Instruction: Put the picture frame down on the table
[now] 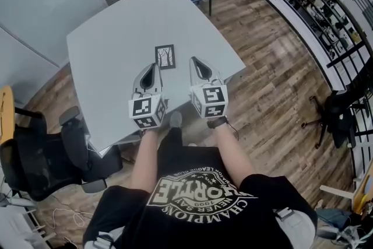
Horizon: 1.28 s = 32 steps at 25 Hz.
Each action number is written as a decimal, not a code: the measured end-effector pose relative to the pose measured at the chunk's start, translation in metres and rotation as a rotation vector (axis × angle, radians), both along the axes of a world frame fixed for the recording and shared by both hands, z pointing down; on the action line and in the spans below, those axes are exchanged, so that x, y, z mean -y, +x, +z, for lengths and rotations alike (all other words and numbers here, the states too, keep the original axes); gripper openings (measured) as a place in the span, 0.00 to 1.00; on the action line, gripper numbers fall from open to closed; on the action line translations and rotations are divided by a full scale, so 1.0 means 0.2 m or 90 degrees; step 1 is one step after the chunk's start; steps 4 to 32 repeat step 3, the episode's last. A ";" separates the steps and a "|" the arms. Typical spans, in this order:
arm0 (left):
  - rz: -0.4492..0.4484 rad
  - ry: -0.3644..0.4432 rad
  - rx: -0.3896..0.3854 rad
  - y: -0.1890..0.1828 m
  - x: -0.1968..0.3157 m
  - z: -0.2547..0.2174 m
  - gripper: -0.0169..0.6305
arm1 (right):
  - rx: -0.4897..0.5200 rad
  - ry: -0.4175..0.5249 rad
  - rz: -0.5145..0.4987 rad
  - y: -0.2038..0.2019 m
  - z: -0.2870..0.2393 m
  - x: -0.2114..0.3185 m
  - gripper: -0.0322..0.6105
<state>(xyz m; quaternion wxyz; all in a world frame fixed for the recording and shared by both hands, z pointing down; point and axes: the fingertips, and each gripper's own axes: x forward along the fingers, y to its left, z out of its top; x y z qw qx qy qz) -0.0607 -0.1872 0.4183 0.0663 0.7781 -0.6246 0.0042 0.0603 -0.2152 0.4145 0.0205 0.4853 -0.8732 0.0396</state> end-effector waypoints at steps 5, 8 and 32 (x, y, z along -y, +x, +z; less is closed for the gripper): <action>-0.008 0.001 -0.002 -0.04 -0.03 -0.01 0.04 | -0.003 -0.001 0.004 -0.02 0.00 -0.04 0.05; -0.008 0.001 -0.002 -0.04 -0.03 -0.01 0.04 | -0.003 -0.001 0.004 -0.02 0.00 -0.04 0.05; -0.008 0.001 -0.002 -0.04 -0.03 -0.01 0.04 | -0.003 -0.001 0.004 -0.02 0.00 -0.04 0.05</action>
